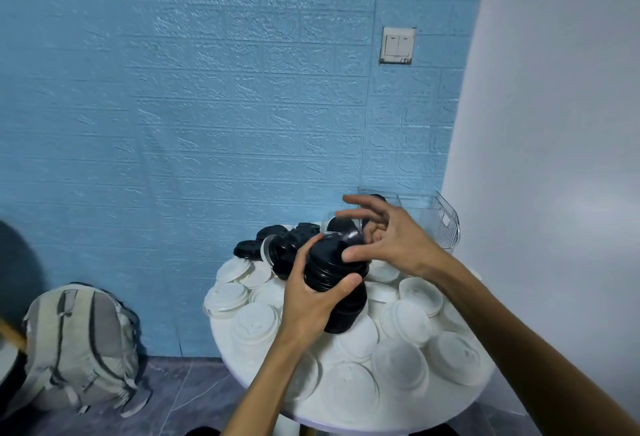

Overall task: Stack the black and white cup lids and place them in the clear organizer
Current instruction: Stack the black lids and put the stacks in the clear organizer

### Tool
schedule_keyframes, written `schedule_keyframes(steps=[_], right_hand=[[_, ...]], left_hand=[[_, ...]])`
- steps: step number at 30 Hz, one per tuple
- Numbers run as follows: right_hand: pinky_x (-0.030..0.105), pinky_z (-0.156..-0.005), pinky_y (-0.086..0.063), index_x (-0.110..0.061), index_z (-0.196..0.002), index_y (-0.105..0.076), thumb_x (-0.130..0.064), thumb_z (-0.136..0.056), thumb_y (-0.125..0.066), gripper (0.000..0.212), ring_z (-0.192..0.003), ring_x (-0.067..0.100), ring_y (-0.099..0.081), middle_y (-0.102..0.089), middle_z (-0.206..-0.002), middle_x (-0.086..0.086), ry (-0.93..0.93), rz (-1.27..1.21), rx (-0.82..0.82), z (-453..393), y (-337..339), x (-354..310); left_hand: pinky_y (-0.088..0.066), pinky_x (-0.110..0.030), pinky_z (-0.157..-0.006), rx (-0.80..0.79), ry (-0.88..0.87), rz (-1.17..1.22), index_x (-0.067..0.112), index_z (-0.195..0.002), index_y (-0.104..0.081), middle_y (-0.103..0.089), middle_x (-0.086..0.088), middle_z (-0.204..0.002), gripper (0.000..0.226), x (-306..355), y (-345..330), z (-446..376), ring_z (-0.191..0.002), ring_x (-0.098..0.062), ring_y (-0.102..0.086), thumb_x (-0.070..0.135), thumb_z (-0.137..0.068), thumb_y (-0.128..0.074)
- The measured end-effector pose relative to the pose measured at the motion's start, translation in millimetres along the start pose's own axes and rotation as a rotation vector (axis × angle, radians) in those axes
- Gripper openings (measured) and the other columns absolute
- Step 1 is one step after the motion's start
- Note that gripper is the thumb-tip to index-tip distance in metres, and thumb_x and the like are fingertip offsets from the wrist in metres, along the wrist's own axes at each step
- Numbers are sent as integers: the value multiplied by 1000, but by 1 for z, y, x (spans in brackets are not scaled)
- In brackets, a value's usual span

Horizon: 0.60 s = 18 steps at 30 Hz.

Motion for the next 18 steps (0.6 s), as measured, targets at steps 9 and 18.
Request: schedule_keyframes(steps=[9,18], right_hand=[[27,-101,-50,-17,-137,-56,-25,-102,-58,37,-114,12,-68,-76,-116,-1,-56,-128,-38,-2,-42,3],[24,-95,-53,-13,-116,-70,-4,-81,-81,37,-111,14,-68,-73,-118,5,-116,-257,127,-5,-48,14]], left_hand=[[-51,-16,-88,56,34,33,26,-130,-59,-74,9,-115,77,2,-3,3,-109,-9,-69,43,-59,-86],[-52,-25,-97,76,19,-22,36,-131,-58,-72,16,-117,83,5,0,2,-111,-4,-67,49,-55,-89]])
Point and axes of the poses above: each hand's wrist, its own z-axis away from the middle knuckle, its own y-axis out of the back of the hand, x = y × z, the point moved 1 cm from there along -z, towards the middle knuckle
